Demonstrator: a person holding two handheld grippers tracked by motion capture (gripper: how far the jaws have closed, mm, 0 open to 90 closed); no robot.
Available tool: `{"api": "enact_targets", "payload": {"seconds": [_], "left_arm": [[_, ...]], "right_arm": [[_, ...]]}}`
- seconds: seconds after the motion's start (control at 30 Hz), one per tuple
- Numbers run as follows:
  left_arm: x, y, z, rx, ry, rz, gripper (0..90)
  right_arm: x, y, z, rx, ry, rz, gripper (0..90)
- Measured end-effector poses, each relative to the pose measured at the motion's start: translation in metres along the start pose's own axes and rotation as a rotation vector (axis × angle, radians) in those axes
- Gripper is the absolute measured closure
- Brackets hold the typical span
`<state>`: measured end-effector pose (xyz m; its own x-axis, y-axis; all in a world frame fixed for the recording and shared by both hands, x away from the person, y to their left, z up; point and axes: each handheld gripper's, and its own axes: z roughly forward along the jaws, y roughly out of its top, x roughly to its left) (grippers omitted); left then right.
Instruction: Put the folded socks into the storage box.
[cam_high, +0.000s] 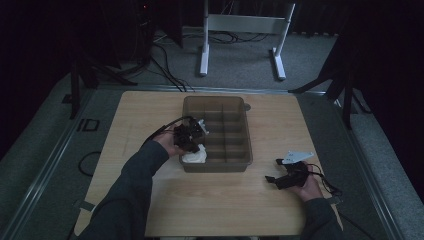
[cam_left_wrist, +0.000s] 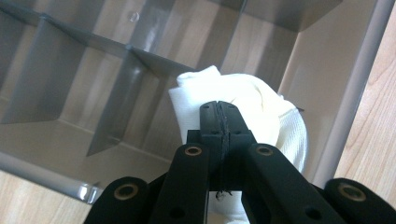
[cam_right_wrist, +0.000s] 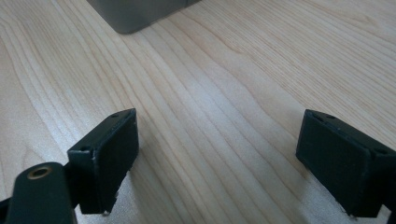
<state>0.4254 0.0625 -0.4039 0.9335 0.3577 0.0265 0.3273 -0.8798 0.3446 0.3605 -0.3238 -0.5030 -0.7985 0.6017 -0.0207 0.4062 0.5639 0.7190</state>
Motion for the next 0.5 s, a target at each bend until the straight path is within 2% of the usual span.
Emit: {"api": "enact_targets", "payload": {"seconds": [0.5], "left_arm": [[-0.0005,0.0027,0.0108,0.04,-0.005,0.01,90.0]], "right_arm": [[0.0,0.0,0.0,0.0,0.0,0.0,12.6]]}}
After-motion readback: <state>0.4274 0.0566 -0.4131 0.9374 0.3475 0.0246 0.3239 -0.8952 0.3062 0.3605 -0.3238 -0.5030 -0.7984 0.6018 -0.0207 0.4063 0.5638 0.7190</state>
